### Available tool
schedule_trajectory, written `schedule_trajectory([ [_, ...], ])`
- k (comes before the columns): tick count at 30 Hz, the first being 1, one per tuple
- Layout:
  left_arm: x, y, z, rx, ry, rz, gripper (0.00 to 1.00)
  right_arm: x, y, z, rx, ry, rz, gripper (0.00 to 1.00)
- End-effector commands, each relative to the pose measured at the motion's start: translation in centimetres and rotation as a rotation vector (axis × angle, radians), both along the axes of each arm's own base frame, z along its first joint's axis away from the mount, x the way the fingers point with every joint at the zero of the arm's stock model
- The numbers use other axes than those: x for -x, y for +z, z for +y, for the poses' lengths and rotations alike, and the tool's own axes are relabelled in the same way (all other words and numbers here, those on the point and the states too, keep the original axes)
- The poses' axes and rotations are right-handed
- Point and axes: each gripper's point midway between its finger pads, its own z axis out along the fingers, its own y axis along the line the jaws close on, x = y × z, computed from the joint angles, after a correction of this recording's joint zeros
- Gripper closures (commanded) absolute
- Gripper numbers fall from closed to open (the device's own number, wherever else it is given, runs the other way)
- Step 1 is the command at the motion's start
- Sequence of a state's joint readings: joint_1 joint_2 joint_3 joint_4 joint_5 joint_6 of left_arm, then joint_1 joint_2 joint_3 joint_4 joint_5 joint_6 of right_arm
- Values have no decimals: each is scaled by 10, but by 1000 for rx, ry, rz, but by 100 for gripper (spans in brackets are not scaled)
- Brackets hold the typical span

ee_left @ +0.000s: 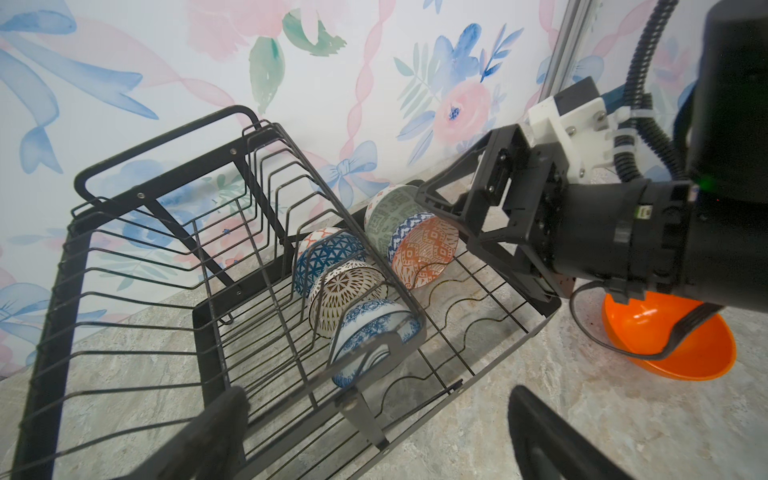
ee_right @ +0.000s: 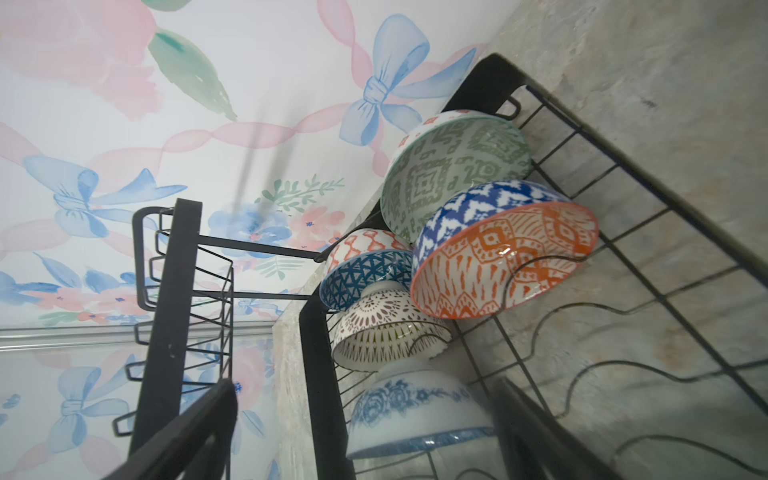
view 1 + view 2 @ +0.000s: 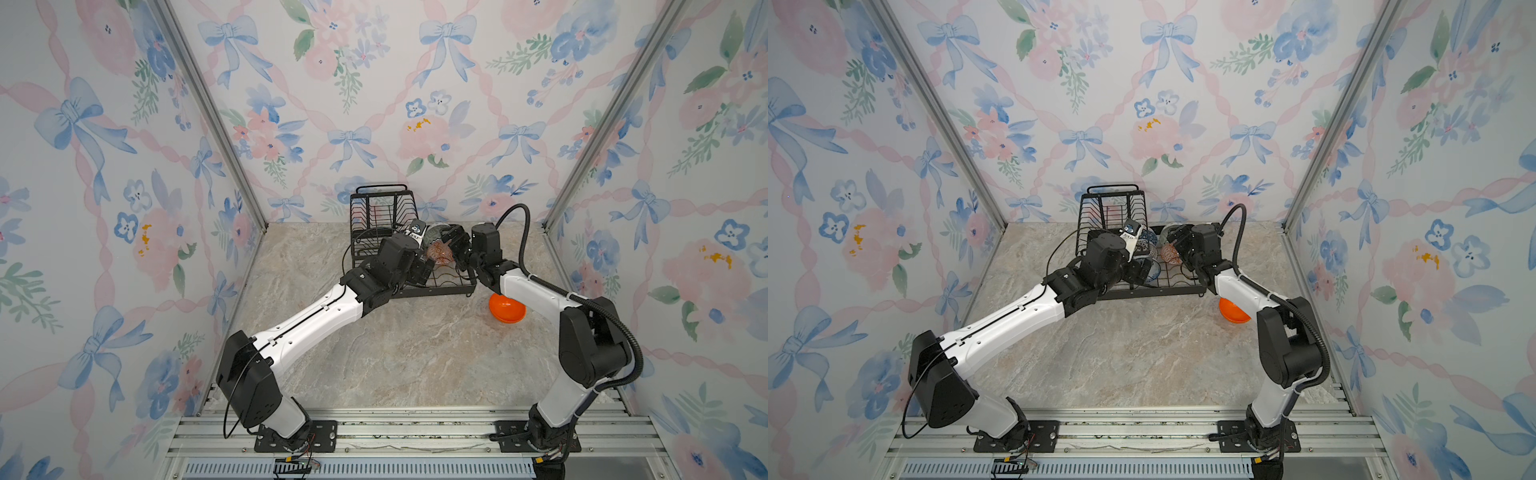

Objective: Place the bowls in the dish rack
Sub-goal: 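Open the right gripper and withdraw it from the rack toward the orange bowl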

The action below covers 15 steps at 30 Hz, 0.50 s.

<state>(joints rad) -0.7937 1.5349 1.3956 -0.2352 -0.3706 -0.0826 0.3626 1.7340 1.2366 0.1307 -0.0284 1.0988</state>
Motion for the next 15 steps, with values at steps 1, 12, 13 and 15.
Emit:
schedule_trajectory([
  [1,-2,12,-8,19,5,-19,2,20,6,-19,199,33,61,3],
  [12,8,11,-66,-17,-93,-40,2,91,8,-136,464,-193,256,3],
  [13,10,10,-73,-18,-106,-39,2,97,5,-145,454,-195,280,3],
  [15,13,5,-85,-24,-128,-35,2,111,1,-161,460,-200,314,3],
])
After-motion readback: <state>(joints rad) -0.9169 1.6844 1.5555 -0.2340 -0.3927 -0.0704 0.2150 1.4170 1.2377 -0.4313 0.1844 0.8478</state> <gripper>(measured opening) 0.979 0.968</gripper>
